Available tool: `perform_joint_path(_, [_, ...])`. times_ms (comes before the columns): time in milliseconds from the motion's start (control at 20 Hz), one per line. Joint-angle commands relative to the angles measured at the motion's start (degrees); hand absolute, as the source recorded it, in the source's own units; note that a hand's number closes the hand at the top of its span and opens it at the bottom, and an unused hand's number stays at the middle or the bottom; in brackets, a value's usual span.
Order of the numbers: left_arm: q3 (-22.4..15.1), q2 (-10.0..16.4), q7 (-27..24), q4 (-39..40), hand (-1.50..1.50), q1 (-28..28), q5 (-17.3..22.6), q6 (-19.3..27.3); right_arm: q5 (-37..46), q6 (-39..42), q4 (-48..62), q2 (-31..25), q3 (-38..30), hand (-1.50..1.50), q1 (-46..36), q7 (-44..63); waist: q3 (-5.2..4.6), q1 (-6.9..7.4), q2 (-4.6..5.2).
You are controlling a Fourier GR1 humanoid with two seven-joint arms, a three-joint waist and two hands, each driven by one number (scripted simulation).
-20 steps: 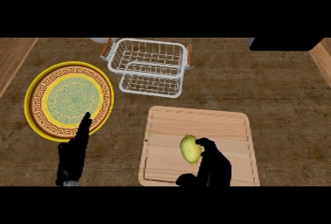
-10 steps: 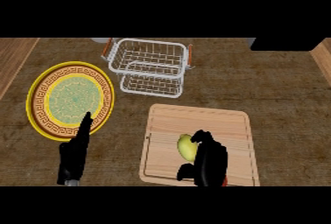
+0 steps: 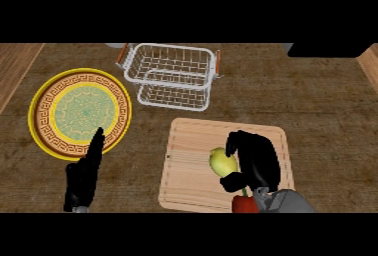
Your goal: Pick the lemon from the cutting board and place it in the tiered basket
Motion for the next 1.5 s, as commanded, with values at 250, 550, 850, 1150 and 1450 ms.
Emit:
perform_joint_path(250, [0.60, 0.34, 2.02, -0.39, 0.00, 0.51, -0.76, 0.66, -9.52, 9.87, -25.18, -1.55, -13.33, 1.50, -9.07, 6.92, -0.15, -1.09, -0.07])
perform_joint_path(550, [1.08, -0.10, 1.56, 2.19, 0.00, -0.42, -0.65, -0.21, -15.64, 24.04, -32.59, -7.13, -22.57, 1.50, -21.77, 12.00, -0.19, -0.77, 0.09])
perform_joint_path(850, [1.32, -0.18, 1.20, 0.90, 0.00, -0.51, -0.05, -2.28, -15.07, 25.05, -23.10, -2.78, -24.81, 1.50, -33.13, 15.20, -0.18, -0.16, 0.20])
perform_joint_path(1150, [2.20, -0.55, -2.20, 3.05, 0.00, 1.74, 0.15, -2.47, -11.48, 21.81, -11.18, 0.93, -24.92, 1.50, -40.12, 13.90, -0.19, 0.17, 0.26])
perform_joint_path(1450, [0.51, -2.50, -0.19, 2.63, 0.00, -0.07, -1.77, -1.14, -10.36, 20.53, 5.05, 3.63, -29.36, 1.50, -51.80, 11.42, -0.19, 0.37, 0.36])
